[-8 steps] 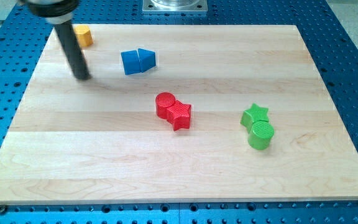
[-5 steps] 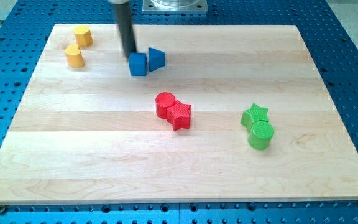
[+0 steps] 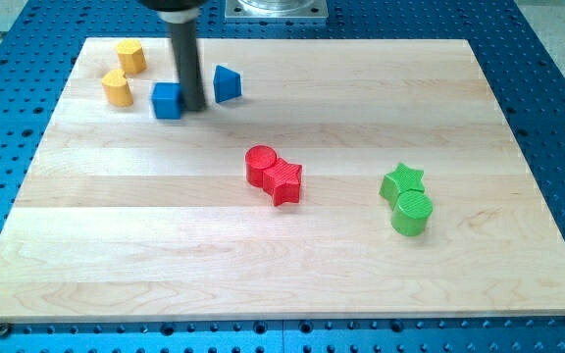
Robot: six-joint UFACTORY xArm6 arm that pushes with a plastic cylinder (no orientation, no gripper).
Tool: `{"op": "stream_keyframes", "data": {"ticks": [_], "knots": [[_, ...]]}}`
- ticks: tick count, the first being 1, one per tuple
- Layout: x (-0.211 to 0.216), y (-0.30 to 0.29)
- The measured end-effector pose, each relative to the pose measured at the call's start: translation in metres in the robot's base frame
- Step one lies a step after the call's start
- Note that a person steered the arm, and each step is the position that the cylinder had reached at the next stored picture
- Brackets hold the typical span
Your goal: Push the blue blocks into the yellow blocks
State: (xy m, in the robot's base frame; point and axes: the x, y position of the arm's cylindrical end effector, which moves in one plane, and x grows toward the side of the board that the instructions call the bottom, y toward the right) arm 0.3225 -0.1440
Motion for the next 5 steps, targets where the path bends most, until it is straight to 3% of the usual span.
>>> {"op": "stream_keyframes", "data": {"ticks": [2, 4, 5], "knots": [[0.047, 0.016], [0.021, -0.046], [0.035, -0.05]]}}
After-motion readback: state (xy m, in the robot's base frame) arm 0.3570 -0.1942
